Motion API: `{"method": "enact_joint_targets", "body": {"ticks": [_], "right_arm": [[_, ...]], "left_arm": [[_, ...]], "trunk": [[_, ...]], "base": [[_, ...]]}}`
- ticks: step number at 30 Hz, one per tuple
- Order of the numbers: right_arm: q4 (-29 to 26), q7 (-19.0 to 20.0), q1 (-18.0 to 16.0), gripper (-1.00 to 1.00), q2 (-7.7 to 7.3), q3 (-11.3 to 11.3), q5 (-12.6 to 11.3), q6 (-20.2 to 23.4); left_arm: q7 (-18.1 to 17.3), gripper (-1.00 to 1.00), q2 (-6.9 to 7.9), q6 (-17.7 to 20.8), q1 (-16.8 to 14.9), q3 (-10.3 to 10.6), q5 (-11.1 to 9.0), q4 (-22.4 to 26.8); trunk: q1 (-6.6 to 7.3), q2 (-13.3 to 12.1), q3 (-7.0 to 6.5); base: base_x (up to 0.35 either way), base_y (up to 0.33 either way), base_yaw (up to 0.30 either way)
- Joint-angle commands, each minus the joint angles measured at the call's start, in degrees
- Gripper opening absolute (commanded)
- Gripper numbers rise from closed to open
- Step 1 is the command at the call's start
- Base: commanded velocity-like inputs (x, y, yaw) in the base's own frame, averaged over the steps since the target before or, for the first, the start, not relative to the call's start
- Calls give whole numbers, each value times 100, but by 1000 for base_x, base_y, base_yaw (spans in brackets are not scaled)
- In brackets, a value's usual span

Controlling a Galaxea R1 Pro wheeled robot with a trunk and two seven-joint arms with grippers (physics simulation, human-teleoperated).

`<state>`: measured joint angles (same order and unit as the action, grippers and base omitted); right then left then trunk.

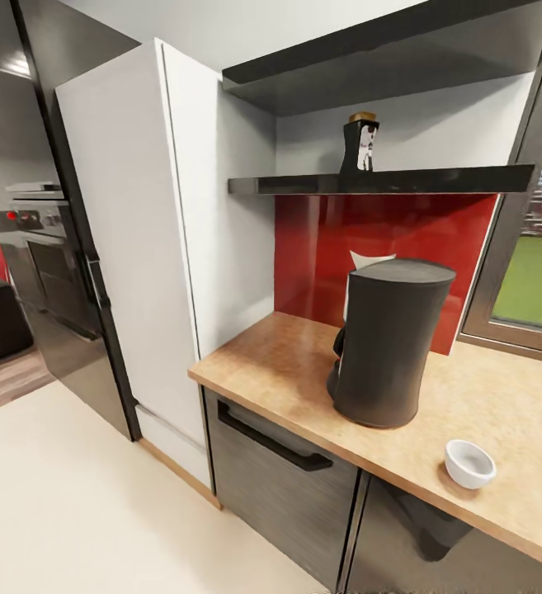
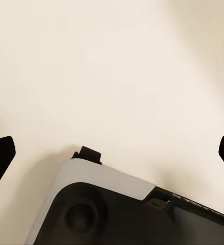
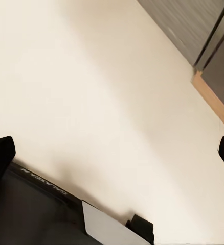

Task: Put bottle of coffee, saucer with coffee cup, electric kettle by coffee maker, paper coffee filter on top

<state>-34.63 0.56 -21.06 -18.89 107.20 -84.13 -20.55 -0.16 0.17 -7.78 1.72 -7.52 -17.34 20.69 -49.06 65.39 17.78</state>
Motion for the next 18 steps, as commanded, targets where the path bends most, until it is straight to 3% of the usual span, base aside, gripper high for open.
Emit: {"method": "enact_joint_targets", "body": {"ticks": [1,6,13,15,18], "right_arm": [[-9,6,-13,100,0,45,-61,-37],[-10,6,-13,100,38,52,-57,-35],[222,-6,8,100,108,82,1,-40],[586,-8,319,100,170,89,9,-33],[691,-11,406,100,226,85,6,-31]], "left_arm": [[-2,100,1,-4,4,8,-60,10],[-2,100,2,-4,4,6,-60,9],[-2,100,13,-4,4,5,-62,14],[-2,100,11,-4,4,5,-61,13],[-2,100,13,-4,4,2,-64,9]], "trunk": [[-1,4,6],[-1,4,6],[-1,4,6],[-1,4,6],[-1,4,6]], "base": [[0,0,-281],[0,0,-198],[0,0,-40],[0,0,-5],[0,0,-2]]}}
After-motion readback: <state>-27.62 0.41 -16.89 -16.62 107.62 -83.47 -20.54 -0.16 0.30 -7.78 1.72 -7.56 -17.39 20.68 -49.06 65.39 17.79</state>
